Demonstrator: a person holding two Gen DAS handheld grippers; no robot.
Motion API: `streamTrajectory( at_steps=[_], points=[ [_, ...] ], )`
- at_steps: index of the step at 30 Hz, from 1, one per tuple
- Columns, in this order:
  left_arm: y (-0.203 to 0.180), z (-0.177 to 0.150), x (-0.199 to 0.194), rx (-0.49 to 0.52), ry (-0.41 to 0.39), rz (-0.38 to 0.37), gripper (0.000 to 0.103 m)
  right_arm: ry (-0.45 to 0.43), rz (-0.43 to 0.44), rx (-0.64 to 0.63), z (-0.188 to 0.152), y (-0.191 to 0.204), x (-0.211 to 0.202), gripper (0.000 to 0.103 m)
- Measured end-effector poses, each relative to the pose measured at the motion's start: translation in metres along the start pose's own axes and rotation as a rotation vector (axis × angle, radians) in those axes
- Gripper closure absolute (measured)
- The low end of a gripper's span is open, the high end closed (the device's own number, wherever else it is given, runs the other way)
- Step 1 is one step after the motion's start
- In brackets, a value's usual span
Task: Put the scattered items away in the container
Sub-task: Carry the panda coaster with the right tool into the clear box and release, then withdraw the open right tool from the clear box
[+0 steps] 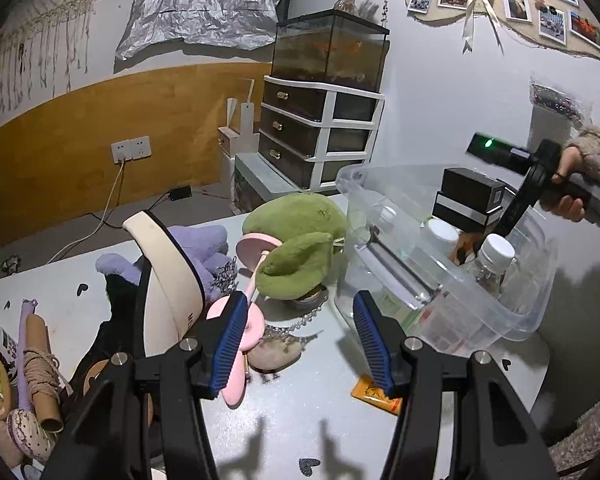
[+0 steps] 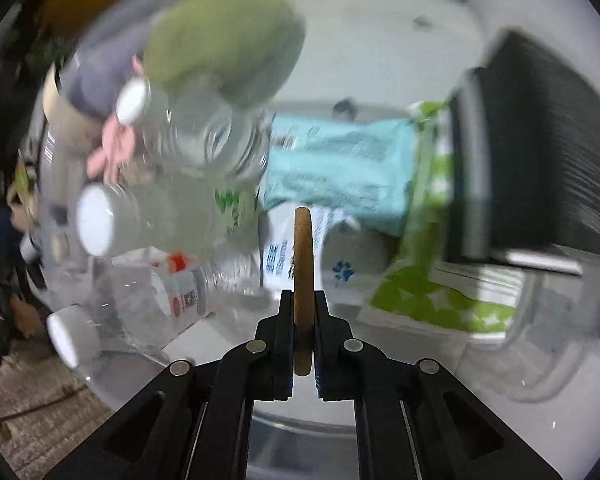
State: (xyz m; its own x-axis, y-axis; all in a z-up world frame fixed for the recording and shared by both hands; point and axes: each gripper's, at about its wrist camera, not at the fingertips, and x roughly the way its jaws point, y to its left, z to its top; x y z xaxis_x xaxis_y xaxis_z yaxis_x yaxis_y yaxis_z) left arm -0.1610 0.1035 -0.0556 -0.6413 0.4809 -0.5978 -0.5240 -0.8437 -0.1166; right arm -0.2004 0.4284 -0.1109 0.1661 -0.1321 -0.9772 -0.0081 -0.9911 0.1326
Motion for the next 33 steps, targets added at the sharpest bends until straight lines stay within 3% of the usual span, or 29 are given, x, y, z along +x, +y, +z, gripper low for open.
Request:
streamTrajectory(
  at_steps=[7,12,16,25,28,29,30,33],
  points=[
    [0.006,-0.003,0.006,-0.01,0.023,0.022,0.048,0.121,0.042,-0.075,0.019,0.018,0.048,0.094],
    [0.007,-0.002,0.012,-0.01,0.038,0.025,0.048,0.123,0.167,-0.044,0.029,0.011,0.059,0.094],
    [0.006,-0.002,0.017,-0.001,0.046,0.022,0.048,0.121,0.217,-0.008,0.031,-0.001,0.067,0.094],
    [0.001,0.0,0.022,0.021,0.054,0.012,0.048,0.121,0.24,0.028,0.029,-0.014,0.071,0.092],
    [0.001,0.0,0.022,0.027,0.056,0.013,0.048,0.114,0.202,0.046,0.029,-0.017,0.068,0.074],
    [0.0,0.0,0.022,0.029,0.055,0.014,0.048,0.105,0.189,0.053,0.029,-0.019,0.066,0.047],
    [0.0,0.0,0.021,0.031,0.054,0.014,0.048,0.089,0.173,0.059,0.029,-0.02,0.062,0.03],
    [0.0,0.0,0.021,0.028,0.053,0.015,0.048,0.057,0.15,0.058,0.029,-0.021,0.052,0.03]
  ],
)
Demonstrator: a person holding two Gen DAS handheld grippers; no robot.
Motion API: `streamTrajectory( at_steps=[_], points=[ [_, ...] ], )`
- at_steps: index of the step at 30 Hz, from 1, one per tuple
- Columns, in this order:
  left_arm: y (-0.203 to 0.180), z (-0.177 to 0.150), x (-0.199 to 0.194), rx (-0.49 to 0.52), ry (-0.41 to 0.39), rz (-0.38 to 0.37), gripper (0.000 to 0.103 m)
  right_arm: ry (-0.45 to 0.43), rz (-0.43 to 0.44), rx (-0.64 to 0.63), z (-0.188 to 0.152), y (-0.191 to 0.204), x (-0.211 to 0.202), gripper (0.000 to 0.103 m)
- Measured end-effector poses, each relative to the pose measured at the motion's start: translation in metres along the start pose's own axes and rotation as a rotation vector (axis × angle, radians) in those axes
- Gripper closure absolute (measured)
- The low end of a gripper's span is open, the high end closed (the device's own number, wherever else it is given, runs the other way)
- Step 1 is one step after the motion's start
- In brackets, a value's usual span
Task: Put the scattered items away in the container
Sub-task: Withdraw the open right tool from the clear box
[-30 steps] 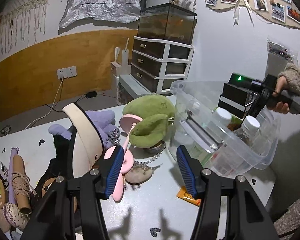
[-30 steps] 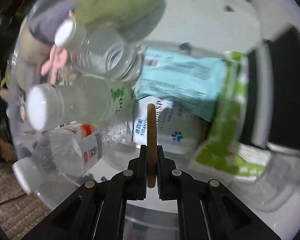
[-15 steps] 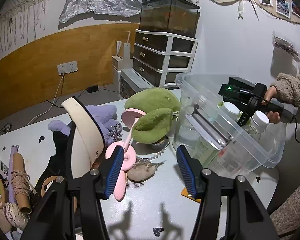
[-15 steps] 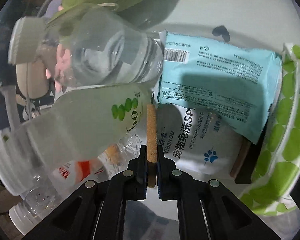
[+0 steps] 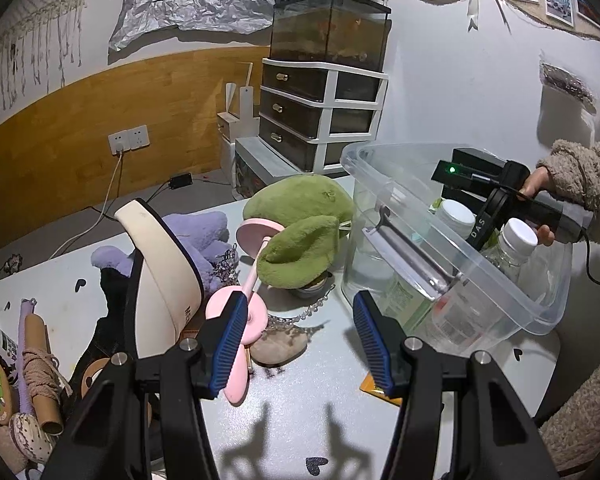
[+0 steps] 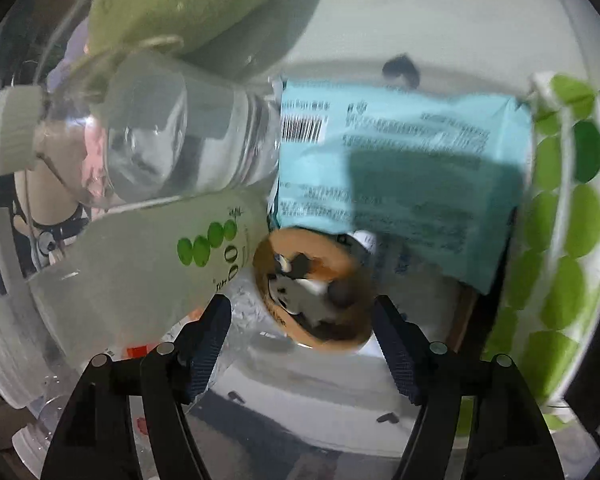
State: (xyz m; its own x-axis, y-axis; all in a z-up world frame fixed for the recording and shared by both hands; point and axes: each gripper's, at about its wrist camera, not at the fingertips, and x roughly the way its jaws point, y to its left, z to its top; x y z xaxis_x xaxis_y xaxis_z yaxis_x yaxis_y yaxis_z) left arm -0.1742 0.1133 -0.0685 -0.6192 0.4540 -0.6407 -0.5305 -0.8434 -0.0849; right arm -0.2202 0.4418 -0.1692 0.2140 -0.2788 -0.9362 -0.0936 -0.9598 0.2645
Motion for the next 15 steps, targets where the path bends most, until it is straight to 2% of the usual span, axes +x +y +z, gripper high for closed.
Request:
streamTrajectory(
  at_steps=[8,13,14,15],
  points=[
    [0.001,-0.001,-0.006,0.0,-0.011,0.009,0.048,-0.052,0.05,0.088,-0.01,-0.006,-0.035,0.031],
    [0.004,-0.004,-0.015,-0.009,-0.022,0.019,0.048,-0.203,0.037,0.118,-0.029,0.002,-0.091,0.031],
    [0.004,-0.005,-0.017,-0.009,-0.024,0.02,0.048,-0.238,0.034,0.124,-0.033,0.005,-0.098,0.033],
    [0.004,-0.005,-0.019,-0.009,-0.026,0.021,0.048,-0.272,0.031,0.131,-0.037,0.007,-0.104,0.053]
  ],
)
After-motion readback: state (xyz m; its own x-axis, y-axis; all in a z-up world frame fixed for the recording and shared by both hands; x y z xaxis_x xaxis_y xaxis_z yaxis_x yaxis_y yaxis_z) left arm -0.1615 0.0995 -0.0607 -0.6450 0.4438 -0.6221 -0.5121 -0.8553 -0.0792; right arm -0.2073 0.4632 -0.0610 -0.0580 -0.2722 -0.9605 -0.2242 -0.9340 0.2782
